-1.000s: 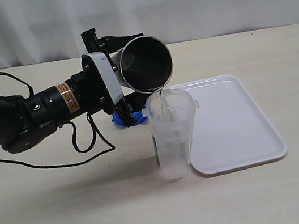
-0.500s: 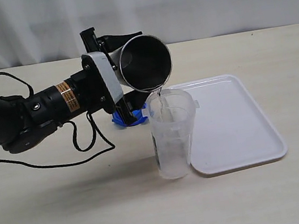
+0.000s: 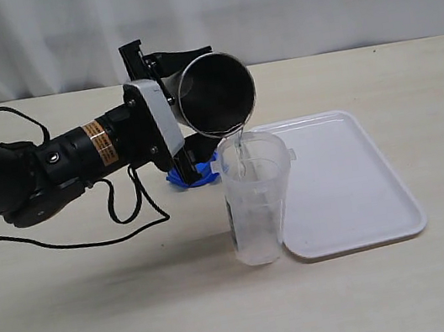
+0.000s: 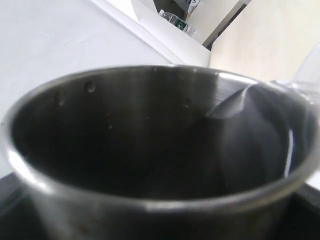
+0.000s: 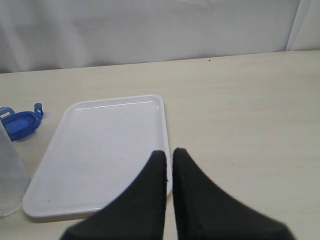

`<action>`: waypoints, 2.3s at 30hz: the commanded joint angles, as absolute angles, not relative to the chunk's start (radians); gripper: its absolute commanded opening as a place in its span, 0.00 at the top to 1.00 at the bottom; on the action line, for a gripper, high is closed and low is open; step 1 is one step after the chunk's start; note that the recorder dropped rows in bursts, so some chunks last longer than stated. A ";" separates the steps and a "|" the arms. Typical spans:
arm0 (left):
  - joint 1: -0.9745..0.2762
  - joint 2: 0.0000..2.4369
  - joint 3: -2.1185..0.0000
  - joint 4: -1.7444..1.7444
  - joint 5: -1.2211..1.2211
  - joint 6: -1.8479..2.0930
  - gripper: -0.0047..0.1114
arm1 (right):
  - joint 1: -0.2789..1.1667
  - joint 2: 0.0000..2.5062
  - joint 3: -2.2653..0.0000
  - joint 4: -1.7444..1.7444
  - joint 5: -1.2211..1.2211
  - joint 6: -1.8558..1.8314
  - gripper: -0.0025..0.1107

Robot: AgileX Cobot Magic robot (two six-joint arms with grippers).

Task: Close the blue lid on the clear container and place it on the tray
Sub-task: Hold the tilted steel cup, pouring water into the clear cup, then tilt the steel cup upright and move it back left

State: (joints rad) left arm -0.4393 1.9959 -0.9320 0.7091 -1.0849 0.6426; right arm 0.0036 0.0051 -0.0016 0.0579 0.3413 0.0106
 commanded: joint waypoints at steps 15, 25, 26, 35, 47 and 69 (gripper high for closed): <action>-0.441 1.975 -0.944 0.676 -1.153 0.733 0.96 | 0.000 0.000 0.000 0.063 0.339 0.009 0.94; -0.441 1.975 -0.944 0.676 -1.153 0.735 0.96 | 0.000 0.000 0.000 0.063 0.339 0.009 0.94; -0.441 1.975 -0.944 0.676 -1.153 0.735 0.96 | 0.000 0.000 0.000 0.063 0.339 0.009 0.94; -0.443 1.975 -0.944 0.677 -1.143 0.733 0.96 | 0.000 0.000 0.000 0.063 0.339 0.009 0.94; -0.443 1.975 -0.944 0.679 -1.134 0.707 0.96 | 0.000 0.000 0.000 0.063 0.339 0.009 0.94; -0.443 1.975 -0.944 0.597 -1.088 0.288 0.96 | 0.000 0.000 0.000 0.063 0.339 0.009 0.94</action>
